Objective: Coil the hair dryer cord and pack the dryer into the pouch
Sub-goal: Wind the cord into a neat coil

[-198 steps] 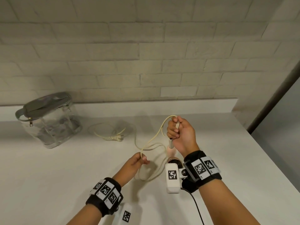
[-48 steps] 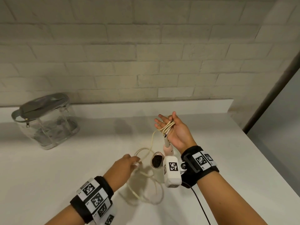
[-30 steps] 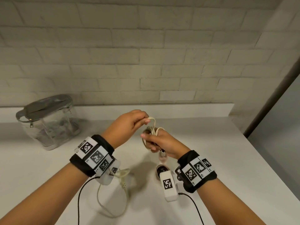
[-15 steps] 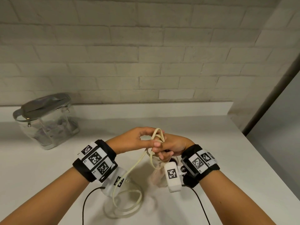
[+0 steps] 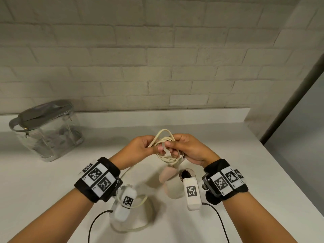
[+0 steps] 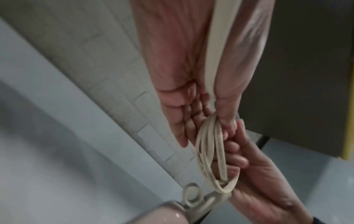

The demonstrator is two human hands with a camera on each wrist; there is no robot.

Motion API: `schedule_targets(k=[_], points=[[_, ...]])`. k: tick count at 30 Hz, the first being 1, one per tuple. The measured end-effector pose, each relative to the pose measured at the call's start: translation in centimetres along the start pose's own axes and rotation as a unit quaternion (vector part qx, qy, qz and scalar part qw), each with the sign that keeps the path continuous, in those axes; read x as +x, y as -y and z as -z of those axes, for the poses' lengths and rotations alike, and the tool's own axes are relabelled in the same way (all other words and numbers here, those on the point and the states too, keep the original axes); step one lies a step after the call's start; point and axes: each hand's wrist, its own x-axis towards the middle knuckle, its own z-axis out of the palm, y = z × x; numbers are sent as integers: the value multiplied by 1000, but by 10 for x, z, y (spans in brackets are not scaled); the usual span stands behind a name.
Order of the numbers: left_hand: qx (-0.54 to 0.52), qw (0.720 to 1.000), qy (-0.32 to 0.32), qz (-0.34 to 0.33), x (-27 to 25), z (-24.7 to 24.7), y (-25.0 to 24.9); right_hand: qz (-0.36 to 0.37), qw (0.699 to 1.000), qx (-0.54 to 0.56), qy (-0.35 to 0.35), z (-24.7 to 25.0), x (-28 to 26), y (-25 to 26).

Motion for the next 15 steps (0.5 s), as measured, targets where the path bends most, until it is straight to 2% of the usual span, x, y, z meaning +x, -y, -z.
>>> schedule_targets(k=[4, 8, 13, 15], points=[[-77, 996, 32, 7, 4, -2, 2, -3, 1000, 24, -7, 4, -3, -5], [-136, 990, 37, -2, 8, -2, 6, -16, 988, 155, 25, 3, -6, -8], [-196, 980, 23, 4, 9, -11, 7, -20, 969, 243, 31, 6, 1, -10], [-181, 983, -3, 6, 9, -13, 7, -23, 965, 262, 22, 6, 4, -10]])
